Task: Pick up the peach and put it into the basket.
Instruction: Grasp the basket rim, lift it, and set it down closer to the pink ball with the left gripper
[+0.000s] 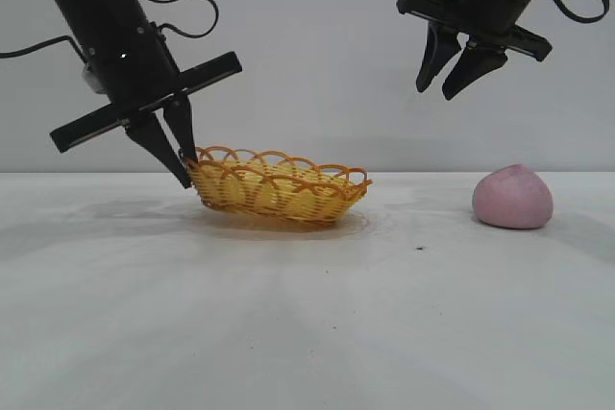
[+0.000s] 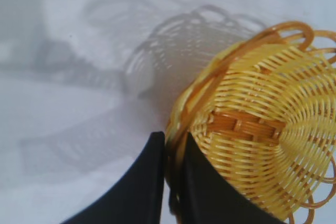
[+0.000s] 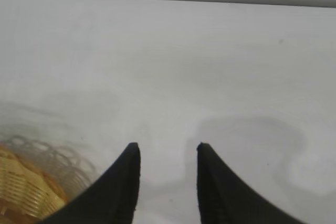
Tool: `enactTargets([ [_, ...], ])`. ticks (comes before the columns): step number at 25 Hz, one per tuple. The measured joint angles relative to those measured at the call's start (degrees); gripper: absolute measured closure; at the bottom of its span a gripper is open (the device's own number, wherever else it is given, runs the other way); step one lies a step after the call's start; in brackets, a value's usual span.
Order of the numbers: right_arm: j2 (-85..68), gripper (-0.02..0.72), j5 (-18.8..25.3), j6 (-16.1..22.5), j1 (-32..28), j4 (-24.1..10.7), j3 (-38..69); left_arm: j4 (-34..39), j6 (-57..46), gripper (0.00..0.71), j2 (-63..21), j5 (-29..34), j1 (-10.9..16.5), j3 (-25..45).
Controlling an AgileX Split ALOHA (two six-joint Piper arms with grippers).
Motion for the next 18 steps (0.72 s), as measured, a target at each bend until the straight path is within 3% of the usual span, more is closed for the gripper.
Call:
enactTargets([
  [7,0.0,0.480,0.1,0.0,0.0,0.0,0.0,0.0,0.0,0.710,0.0,-0.1,-0.1,0.6],
  [8,0.0,0.480,0.1,0.0,0.0,0.0,0.0,0.0,0.0,0.639,0.0,-0.1,-0.1,0.6],
  [18,0.0,0.480,0.1,0.0,0.0,0.0,0.0,0.9,-0.1,0.639,-0.2,0.1,-0.1,2.2],
])
